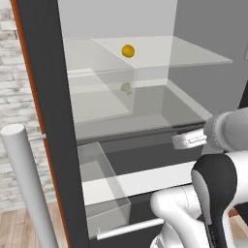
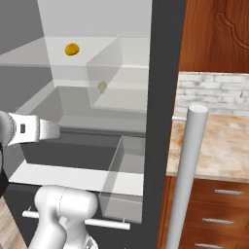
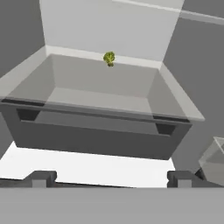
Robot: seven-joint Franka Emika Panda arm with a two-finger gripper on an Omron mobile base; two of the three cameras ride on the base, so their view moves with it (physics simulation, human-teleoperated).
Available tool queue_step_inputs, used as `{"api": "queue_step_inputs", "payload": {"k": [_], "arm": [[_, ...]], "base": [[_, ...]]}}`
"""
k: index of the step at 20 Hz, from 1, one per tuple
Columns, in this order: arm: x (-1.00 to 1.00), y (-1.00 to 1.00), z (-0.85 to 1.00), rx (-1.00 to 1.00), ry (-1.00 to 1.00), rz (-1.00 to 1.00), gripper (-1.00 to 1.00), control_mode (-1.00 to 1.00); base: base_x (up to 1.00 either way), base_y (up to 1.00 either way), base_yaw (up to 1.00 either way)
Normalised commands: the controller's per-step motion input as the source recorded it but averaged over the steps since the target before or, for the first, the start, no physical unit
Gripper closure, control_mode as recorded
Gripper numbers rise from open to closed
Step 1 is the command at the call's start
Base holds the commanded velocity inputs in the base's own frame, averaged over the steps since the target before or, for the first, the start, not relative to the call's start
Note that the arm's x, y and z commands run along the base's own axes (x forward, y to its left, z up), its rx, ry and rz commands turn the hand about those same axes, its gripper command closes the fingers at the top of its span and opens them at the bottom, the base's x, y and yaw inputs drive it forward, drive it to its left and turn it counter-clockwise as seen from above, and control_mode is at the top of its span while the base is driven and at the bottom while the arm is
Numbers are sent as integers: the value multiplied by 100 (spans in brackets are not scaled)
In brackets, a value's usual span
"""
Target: Pick up the tangerine and mango from the fridge and place one fruit on each plate on the dining counter.
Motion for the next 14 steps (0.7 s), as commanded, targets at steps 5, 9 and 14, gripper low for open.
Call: {"api": "queue_step_inputs", "payload": {"k": [5,9,14], "arm": [[-11,-43,92,29,-6,21,-100,-100],[-1,46,93,2,8,9,-100,-100],[24,66,81,0,14,0,-100,-100]], "base": [[0,0,0],[0,0,0],[0,0,0]]}}
